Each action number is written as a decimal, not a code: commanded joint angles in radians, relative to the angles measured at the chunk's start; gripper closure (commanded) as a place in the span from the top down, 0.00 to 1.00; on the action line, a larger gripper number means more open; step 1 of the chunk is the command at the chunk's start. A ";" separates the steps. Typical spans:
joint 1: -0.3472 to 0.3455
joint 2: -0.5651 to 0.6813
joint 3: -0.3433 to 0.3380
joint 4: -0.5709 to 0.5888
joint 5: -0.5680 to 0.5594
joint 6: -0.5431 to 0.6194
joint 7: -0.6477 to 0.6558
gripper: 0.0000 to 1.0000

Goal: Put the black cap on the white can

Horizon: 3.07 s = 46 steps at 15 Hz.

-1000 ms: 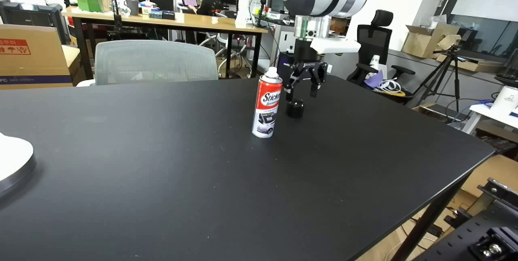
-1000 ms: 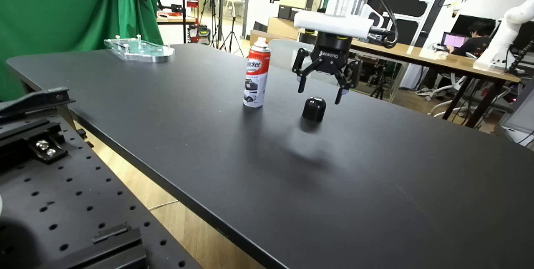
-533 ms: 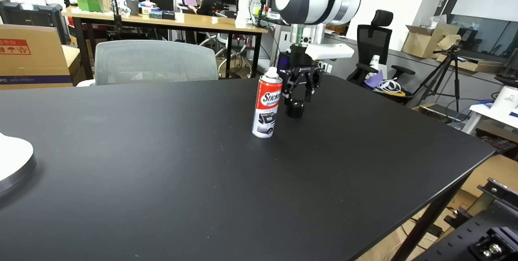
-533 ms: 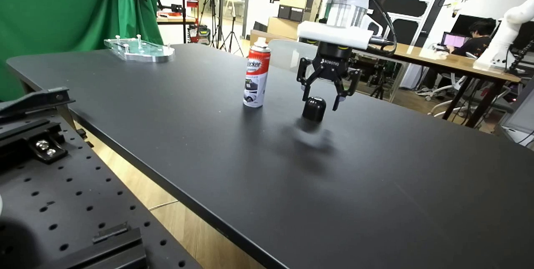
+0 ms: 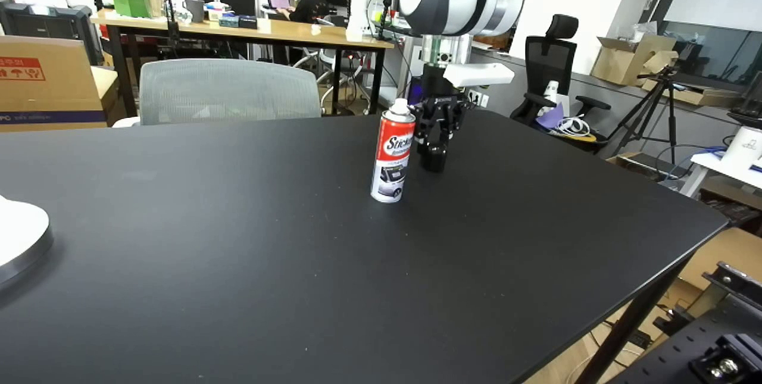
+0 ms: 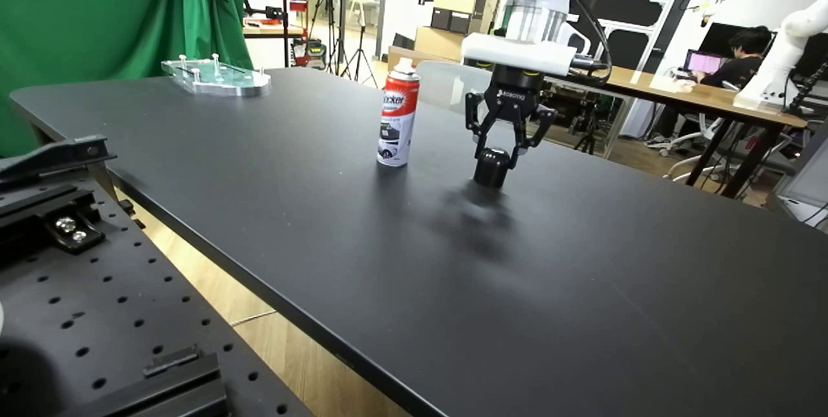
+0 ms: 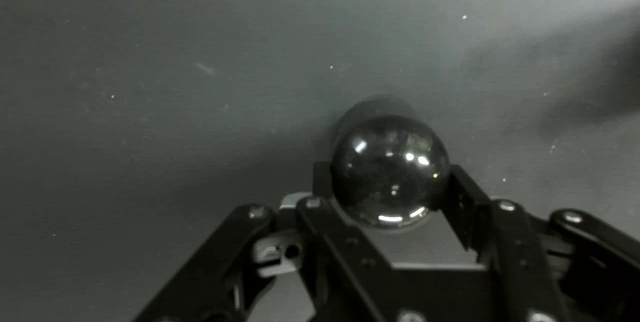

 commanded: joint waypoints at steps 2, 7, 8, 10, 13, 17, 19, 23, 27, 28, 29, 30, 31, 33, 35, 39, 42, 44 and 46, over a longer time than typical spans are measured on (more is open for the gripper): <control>0.053 -0.104 -0.030 -0.053 -0.090 -0.019 0.057 0.32; 0.131 -0.245 -0.057 -0.111 -0.217 -0.067 0.134 0.32; 0.142 -0.279 -0.052 -0.121 -0.233 -0.095 0.144 0.32; 0.149 -0.344 -0.030 -0.141 -0.241 -0.155 0.145 0.32; 0.146 -0.443 0.015 -0.166 -0.201 -0.255 0.097 0.32; 0.139 -0.454 0.049 -0.135 -0.180 -0.342 0.077 0.32; 0.140 -0.476 0.058 -0.138 -0.177 -0.358 0.075 0.57; 0.130 -0.428 0.063 -0.132 -0.154 -0.310 0.041 0.32; 0.132 -0.390 0.079 -0.130 -0.138 -0.254 -0.013 0.32; 0.136 -0.387 0.081 -0.133 -0.148 -0.245 -0.011 0.32; 0.139 -0.388 0.084 -0.139 -0.156 -0.235 -0.010 0.32; 0.144 -0.392 0.087 -0.146 -0.168 -0.223 -0.003 0.32; 0.149 -0.400 0.090 -0.155 -0.177 -0.217 0.003 0.32; 0.160 -0.418 0.095 -0.172 -0.195 -0.204 0.016 0.32; 0.169 -0.440 0.101 -0.187 -0.207 -0.207 0.027 0.32; 0.172 -0.494 0.115 -0.227 -0.186 -0.229 0.022 0.32; 0.168 -0.526 0.120 -0.254 -0.167 -0.239 0.012 0.32; 0.168 -0.539 0.121 -0.267 -0.162 -0.247 0.009 0.32; 0.167 -0.549 0.121 -0.280 -0.160 -0.259 0.006 0.32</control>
